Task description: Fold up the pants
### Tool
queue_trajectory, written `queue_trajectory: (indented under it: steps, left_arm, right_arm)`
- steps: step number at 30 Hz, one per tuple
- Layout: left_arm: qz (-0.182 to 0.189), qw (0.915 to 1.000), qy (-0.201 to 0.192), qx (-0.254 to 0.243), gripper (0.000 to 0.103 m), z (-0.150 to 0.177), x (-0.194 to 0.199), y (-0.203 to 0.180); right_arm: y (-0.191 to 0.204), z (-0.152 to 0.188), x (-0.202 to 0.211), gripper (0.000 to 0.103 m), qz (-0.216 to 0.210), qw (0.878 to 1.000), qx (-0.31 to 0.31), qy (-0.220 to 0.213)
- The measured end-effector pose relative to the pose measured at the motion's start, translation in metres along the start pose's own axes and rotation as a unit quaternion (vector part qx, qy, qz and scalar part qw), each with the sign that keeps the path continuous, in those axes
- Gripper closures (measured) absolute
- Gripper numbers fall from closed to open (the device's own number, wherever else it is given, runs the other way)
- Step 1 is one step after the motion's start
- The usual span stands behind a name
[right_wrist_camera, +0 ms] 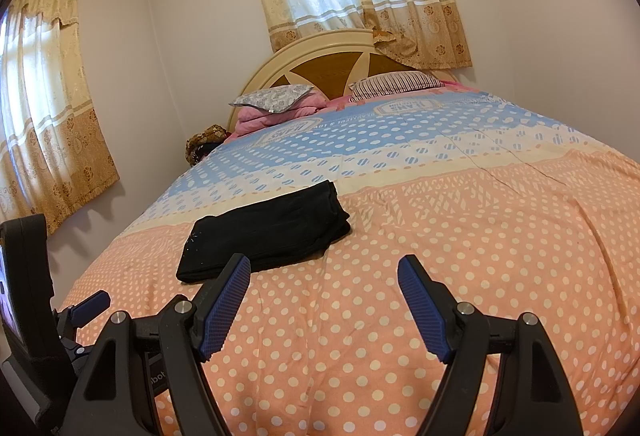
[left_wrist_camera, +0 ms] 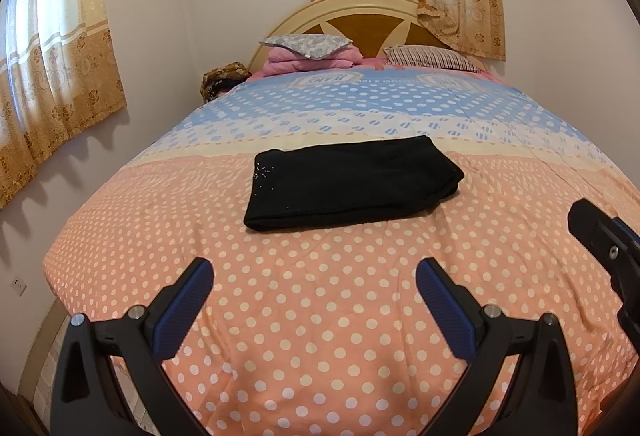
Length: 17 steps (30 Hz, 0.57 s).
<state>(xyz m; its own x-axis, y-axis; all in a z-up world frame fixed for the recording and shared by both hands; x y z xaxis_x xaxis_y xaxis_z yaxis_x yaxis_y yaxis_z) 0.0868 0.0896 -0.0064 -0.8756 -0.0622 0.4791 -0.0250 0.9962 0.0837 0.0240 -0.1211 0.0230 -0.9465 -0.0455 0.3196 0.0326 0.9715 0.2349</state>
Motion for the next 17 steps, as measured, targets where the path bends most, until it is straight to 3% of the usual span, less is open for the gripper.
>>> queue_trajectory:
  steps: [5,11,17]
  left_arm:
    - [-0.021,0.9997,-0.007,-0.003,0.0,-0.0023,-0.0007,0.003]
    - [-0.008,0.9997,-0.002,0.021,0.0,-0.002,-0.0038,0.0078]
    - [-0.017,0.9998,-0.003,0.009,0.0,-0.0001,-0.005,0.0042]
  right_arm:
    - [0.0006,-0.0001,0.0001,0.025,0.001,1.0,0.0,-0.001]
    - [-0.0014,0.0,-0.0003,0.025,0.001,1.0,0.002,-0.002]
    - [-0.0023,-0.0008,-0.0006,0.025,-0.001,1.0,0.003,-0.001]
Point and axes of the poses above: each gripper's, at about its wrist camera, not at the fingertips, and x roughly against the way its jaws point, y to its left, z to its underside, the point moved 4 cm from there along -x, roughly the way its jaws point, and after that the axes turned 7 degrees about -y, right-handed, at the moved point
